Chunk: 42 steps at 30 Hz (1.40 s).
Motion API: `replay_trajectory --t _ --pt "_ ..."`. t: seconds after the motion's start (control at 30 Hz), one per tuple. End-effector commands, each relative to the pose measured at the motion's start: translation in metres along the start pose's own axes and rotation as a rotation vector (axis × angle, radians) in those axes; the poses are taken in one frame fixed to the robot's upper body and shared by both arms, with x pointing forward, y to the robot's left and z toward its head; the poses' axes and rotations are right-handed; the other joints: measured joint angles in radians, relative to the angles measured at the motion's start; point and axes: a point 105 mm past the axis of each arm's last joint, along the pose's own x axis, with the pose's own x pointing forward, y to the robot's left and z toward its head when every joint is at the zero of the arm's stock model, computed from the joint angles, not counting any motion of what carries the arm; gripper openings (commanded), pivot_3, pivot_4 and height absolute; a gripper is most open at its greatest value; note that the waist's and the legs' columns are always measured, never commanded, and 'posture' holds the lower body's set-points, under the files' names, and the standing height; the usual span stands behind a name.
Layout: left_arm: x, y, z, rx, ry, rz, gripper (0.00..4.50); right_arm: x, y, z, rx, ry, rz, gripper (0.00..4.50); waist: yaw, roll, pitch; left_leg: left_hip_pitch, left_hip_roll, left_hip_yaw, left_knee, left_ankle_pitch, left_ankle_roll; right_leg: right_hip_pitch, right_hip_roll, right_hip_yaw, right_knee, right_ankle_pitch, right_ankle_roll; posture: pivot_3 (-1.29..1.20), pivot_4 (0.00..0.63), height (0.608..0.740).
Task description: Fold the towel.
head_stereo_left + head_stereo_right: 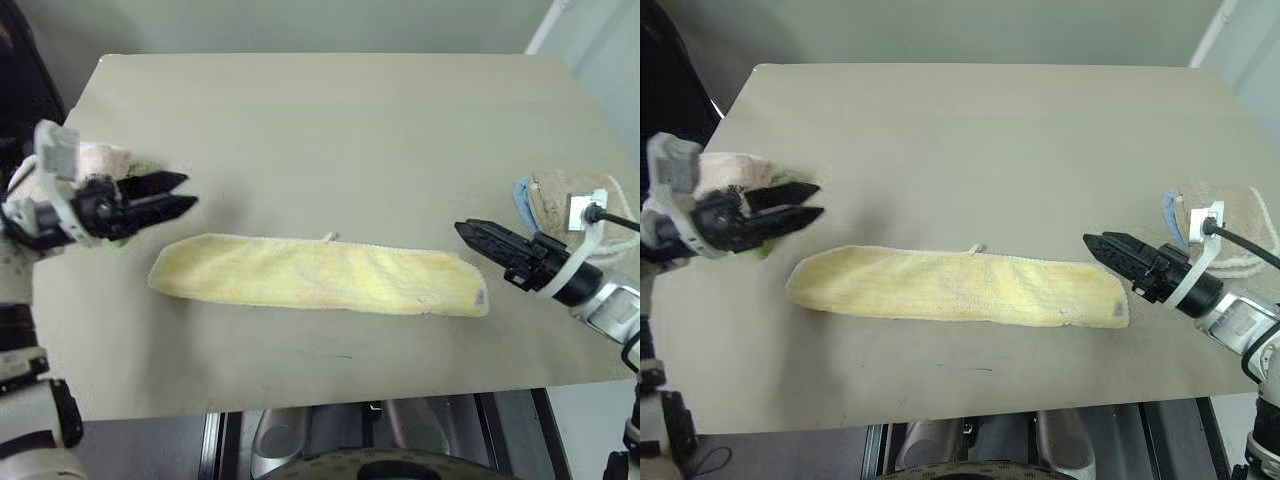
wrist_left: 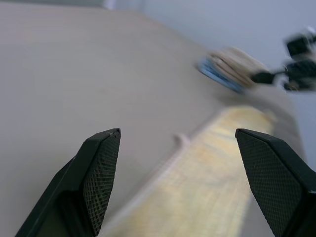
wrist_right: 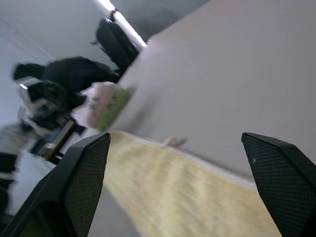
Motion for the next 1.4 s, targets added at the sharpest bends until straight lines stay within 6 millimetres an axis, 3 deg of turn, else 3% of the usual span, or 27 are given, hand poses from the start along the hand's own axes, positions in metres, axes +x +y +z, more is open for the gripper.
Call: replay_trajectory --t 0.03,0.2,0.33,0.4,0.53,0.67,0.97,1.2,1.4 --pt "0.027 -0.026 -0.002 0.138 -0.024 -0.124 4.02 -0.005 0.021 -0.001 0.059 -0.008 0.052 4.5 0.002 0.0 0.0 0.001 0.0 0.001 -0.001 0.0 0.0 0.001 0.0 0.0 0.0 0.0 0.001 0.0 0.15 0.703" --pt "0.057 -0.047 -0.024 0.277 -0.073 -0.228 4.02 -0.011 0.028 -0.013 0.203 0.0 0.032 4.5 0.005 0.0 0.0 0.005 0.0 0.0 0.0 -0.005 0.01 0.006 -0.001 0.001 0.0 -0.008 0.012 0.0 0.15 0.703" --pt "0.072 -0.057 -0.043 0.315 -0.062 -0.277 4.02 -0.019 0.03 -0.032 0.267 0.05 -0.011 4.5 0.005 0.0 0.0 0.007 0.0 0.0 0.0 -0.006 0.011 0.009 -0.001 0.001 0.0 -0.007 0.013 0.0 0.15 0.703" --pt "0.08 -0.061 -0.06 0.33 -0.038 -0.31 4.02 -0.028 0.03 -0.051 0.318 0.102 -0.047 4.5 0.004 0.0 0.0 0.007 0.0 -0.001 0.0 -0.006 0.011 0.009 0.0 0.001 -0.001 -0.007 0.013 0.0 0.15 0.703" --pt "0.093 -0.064 -0.081 0.361 -0.01 -0.364 4.02 -0.042 0.035 -0.078 0.419 0.139 -0.088 4.5 0.007 0.001 0.0 0.006 0.0 -0.002 0.0 -0.006 0.011 0.01 -0.001 0.0 -0.001 -0.008 0.015 0.0 0.15 0.703" --pt "0.104 -0.061 -0.094 0.418 0.008 -0.39 4.02 -0.051 0.029 -0.092 0.492 0.139 -0.159 4.5 0.007 0.001 -0.001 0.005 -0.001 -0.002 0.001 -0.011 0.005 0.011 -0.001 0.001 -0.003 -0.008 0.015 0.0 0.15 0.703" --pt "0.125 -0.066 -0.092 0.437 -0.032 -0.414 4.02 -0.056 -0.015 -0.088 0.559 0.0 -0.374 4.5 0.004 0.001 -0.001 0.005 -0.002 -0.002 0.001 -0.011 0.007 0.014 -0.001 0.001 -0.007 -0.007 0.018 0.0 0.15 0.703" --pt "0.13 -0.065 -0.088 0.451 -0.036 -0.404 4.02 -0.057 -0.019 -0.1 0.588 0.071 -0.411 4.5 0.006 0.004 -0.002 0.005 -0.001 -0.002 0.001 -0.009 0.015 0.014 -0.001 0.001 -0.009 -0.007 0.021 0.0 0.15 0.703" --pt "0.133 -0.069 -0.089 0.445 -0.048 -0.398 4.02 -0.053 -0.028 -0.091 0.597 -0.008 -0.416 4.5 0.003 0.004 -0.003 0.006 -0.001 -0.002 0.001 -0.012 0.017 0.018 -0.001 0.0 -0.018 -0.005 0.023 0.0 0.15 0.703"
